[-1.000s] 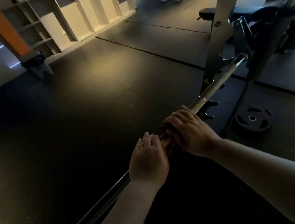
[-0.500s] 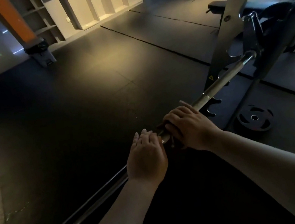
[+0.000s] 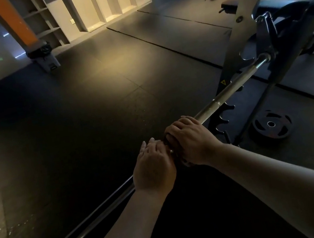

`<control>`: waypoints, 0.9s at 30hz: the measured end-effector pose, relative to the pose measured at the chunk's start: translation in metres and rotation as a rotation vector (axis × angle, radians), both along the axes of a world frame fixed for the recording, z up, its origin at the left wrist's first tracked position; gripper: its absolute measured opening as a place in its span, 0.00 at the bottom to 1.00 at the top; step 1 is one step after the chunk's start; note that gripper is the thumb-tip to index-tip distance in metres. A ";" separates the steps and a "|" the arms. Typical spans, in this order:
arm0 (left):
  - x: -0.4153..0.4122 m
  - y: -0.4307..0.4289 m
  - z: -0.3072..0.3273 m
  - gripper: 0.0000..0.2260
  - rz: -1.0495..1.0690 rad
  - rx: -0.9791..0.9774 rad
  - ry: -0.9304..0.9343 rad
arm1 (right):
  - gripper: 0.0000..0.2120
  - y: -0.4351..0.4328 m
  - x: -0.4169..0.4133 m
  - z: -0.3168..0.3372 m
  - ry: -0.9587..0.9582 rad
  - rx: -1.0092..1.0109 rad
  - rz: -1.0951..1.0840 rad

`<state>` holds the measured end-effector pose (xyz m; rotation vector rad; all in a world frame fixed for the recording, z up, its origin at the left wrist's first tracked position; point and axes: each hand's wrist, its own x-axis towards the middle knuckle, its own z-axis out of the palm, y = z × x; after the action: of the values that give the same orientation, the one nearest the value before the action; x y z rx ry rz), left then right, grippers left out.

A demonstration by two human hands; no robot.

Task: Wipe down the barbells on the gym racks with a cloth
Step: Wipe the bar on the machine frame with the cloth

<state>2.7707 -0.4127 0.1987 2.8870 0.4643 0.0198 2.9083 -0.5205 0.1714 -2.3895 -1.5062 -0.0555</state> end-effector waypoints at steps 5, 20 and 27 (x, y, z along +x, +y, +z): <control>-0.006 -0.003 -0.002 0.18 0.100 -0.009 -0.075 | 0.25 -0.017 -0.033 -0.025 0.048 0.181 -0.060; -0.008 -0.007 -0.005 0.18 0.118 0.016 -0.084 | 0.29 -0.020 -0.042 -0.028 0.065 0.129 -0.044; -0.008 -0.006 -0.009 0.15 0.109 0.088 -0.059 | 0.22 -0.003 0.018 0.004 -0.070 -0.008 -0.012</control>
<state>2.7624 -0.4186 0.1897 2.9339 0.6245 0.1462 2.9266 -0.5232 0.1756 -2.4270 -1.5252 -0.1377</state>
